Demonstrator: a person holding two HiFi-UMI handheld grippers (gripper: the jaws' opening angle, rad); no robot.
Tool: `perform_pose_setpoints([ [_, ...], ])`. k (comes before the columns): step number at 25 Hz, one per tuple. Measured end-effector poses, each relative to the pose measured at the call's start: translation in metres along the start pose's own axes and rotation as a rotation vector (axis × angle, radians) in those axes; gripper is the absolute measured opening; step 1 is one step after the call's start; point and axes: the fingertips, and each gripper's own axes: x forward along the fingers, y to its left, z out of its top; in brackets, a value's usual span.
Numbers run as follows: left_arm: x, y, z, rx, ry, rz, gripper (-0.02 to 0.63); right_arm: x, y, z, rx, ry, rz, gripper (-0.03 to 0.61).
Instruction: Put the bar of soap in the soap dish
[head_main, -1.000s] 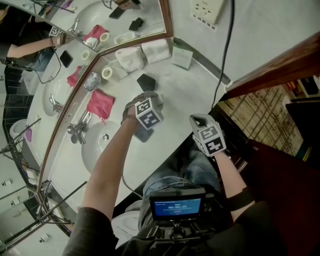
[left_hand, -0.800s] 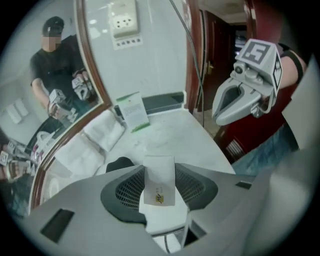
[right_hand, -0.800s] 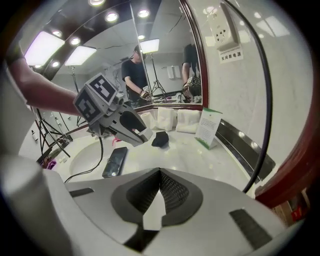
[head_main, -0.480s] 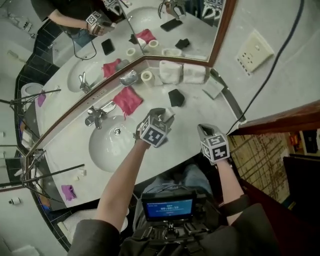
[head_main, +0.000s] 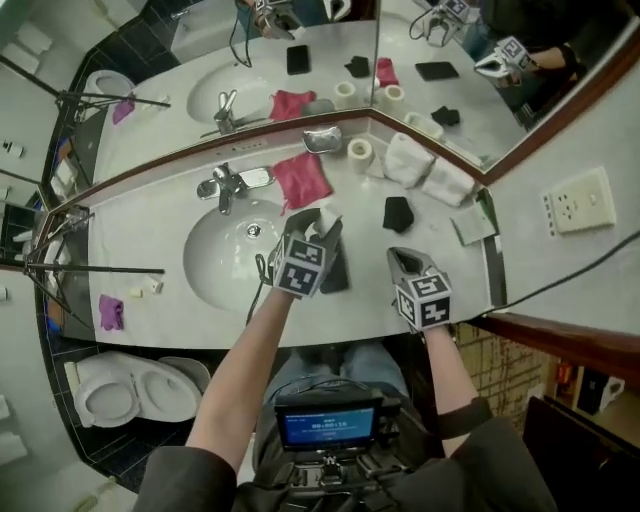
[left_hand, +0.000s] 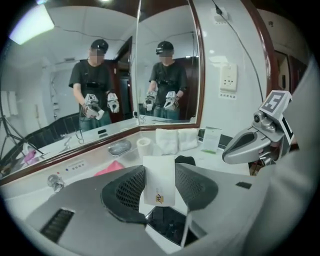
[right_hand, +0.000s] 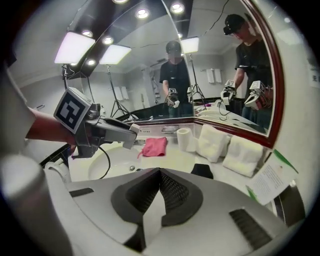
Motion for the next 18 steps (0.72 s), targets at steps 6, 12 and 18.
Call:
perform_pose_setpoints([
  [6, 0.014, 0.049, -0.003, -0.054, 0.021, 0.114, 0.189, 0.044, 0.03, 0.023, -0.095, 0.004, 0.132, 0.021],
  [12, 0.055, 0.101, 0.005, -0.062, 0.058, 0.17, 0.189, 0.081, 0.042, 0.036, -0.138, -0.017, 0.193, 0.021],
  [18, 0.098, 0.141, 0.014, -0.024, 0.093, 0.178, 0.189, 0.12, 0.053, 0.034, -0.148, -0.019, 0.231, 0.021],
])
